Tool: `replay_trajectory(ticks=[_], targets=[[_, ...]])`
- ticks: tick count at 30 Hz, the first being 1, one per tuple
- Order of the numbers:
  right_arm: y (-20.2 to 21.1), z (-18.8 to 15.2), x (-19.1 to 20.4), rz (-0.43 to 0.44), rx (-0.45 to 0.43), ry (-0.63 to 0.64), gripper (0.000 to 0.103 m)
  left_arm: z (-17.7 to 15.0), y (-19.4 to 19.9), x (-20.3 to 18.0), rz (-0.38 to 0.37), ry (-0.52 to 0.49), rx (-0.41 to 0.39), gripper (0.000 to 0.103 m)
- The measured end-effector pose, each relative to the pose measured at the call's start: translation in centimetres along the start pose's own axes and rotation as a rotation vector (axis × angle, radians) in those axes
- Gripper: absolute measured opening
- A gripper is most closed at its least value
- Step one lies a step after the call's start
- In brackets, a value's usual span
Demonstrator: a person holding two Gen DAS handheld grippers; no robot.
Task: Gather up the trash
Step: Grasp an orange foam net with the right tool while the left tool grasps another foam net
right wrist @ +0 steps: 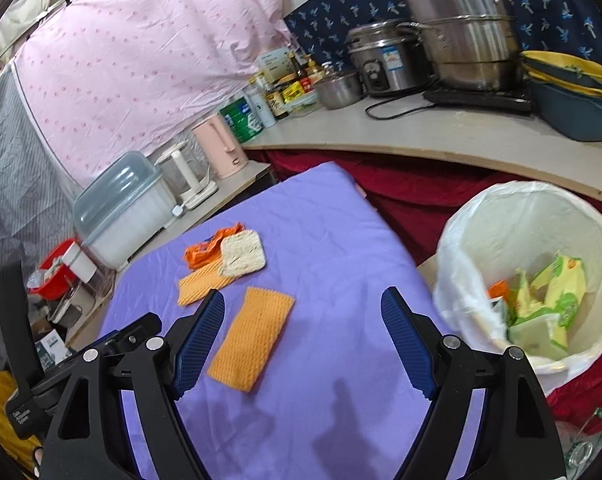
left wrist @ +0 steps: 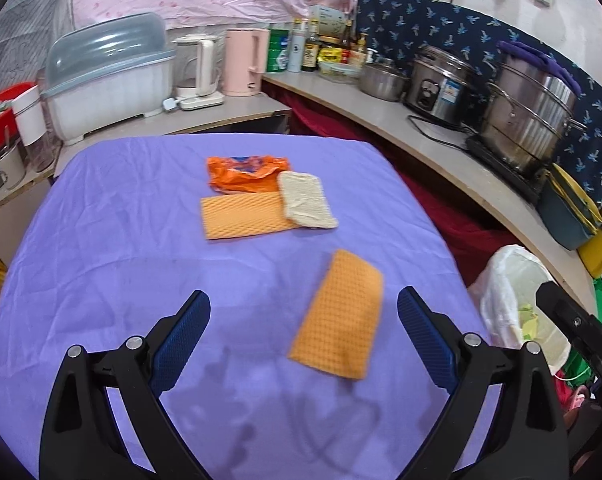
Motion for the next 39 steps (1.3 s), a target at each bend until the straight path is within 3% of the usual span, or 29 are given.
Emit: replay_trajectory(ticks=[13,26,32,37,39], targets=[[-8.8,-5.3,6.8,0.039,0.180,0.068,0.078,-0.5,-2.3,9.9,0.071,0.115,0.034,0.090],[-14.9,-6.9,7.8,-0.063,0.241,0.067,0.076,1.9,-6.8,12.2,0.053,0.102,0.073,0.090],[-15.7,-6.5,6.9,-0.096,0.235,0.065,0.055,3.5,-9.9,11.2,0.052,0.084,0.096,0.090],[-16.1,-6.0,6.3,-0.092,0.236,0.075,0.029,4.8,-12.8,10.2,0.044,0.068,0.118,0.090],[-16.1,-5.9,6.1,-0.071,0.240,0.074,0.026,5.3,-13.8,9.8,0.042,0.056,0.125,0.090]])
Point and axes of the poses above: each gripper's, at about its wrist camera, not at the fingertips, and y roughly against the way its jaws point, x to its left, z to its top, the point moved 6 cm from there along -y, roughly the way its jaws point, and after that the axes turned 9 degrees about x, right-handed, at the moved point
